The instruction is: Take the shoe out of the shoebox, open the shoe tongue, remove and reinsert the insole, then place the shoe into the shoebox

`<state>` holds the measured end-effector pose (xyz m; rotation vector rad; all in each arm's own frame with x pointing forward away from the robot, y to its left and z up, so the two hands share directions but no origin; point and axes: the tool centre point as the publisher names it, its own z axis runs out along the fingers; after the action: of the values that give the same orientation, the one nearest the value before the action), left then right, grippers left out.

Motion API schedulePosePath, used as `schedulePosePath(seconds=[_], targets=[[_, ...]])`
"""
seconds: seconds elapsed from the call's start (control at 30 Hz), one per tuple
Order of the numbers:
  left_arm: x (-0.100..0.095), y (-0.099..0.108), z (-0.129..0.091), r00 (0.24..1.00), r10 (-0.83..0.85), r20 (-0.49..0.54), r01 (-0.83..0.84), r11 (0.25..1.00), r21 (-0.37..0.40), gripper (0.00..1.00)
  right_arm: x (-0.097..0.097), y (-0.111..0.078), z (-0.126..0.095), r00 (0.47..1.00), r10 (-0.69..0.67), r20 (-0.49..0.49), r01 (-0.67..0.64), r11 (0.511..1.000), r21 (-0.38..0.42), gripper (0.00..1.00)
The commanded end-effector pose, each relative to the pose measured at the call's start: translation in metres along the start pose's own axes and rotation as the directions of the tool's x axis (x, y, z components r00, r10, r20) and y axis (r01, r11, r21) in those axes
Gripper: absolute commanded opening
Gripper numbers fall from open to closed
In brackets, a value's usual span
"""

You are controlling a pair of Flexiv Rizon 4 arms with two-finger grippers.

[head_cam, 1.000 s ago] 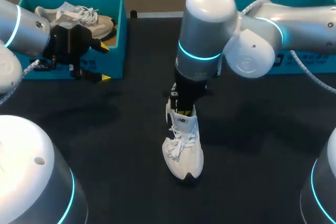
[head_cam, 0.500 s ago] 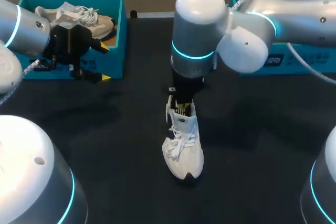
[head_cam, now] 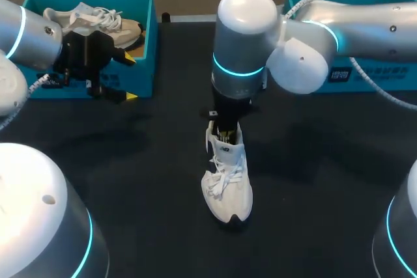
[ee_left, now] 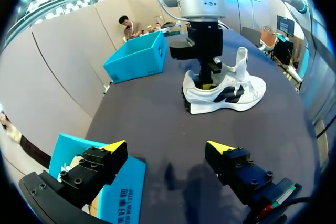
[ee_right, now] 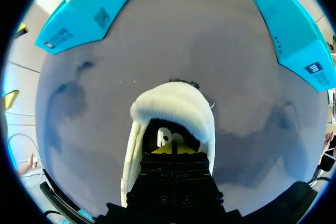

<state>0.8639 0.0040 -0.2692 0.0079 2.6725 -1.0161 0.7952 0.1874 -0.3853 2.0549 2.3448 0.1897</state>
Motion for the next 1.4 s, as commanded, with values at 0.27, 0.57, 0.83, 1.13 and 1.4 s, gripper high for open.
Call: schedulePosePath(seconds=[0.27,0.57,0.83,1.13,1.4], targets=[[0.000,0.000,0.000,1.000,0.000,0.000,0.000,1.000,-0.003,1.00,0.004,0.017,-0.022,0.999,-0.015,0.051,0.020,0.994,-0.107,0.00],[0.000,0.000,0.000,1.000,0.000,0.000,0.000,1.000,-0.003,1.00,0.012,0.026,0.015,0.985,-0.080,0.155,0.106,0.980,-0.170,0.00],[0.000,0.000,0.000,1.000,0.000,0.000,0.000,1.000,-0.003,1.00,0.011,0.019,0.029,0.988,-0.077,0.134,0.096,0.985,-0.144,0.00],[0.000,0.000,0.000,1.000,0.000,0.000,0.000,1.000,-0.003,1.00,0.002,0.005,-0.004,0.982,-0.039,0.182,0.071,0.983,-0.168,0.00],[0.000,0.000,0.000,1.000,0.000,0.000,0.000,1.000,-0.003,1.00,-0.003,0.000,0.015,0.982,-0.050,0.181,0.068,0.993,-0.096,0.00]])
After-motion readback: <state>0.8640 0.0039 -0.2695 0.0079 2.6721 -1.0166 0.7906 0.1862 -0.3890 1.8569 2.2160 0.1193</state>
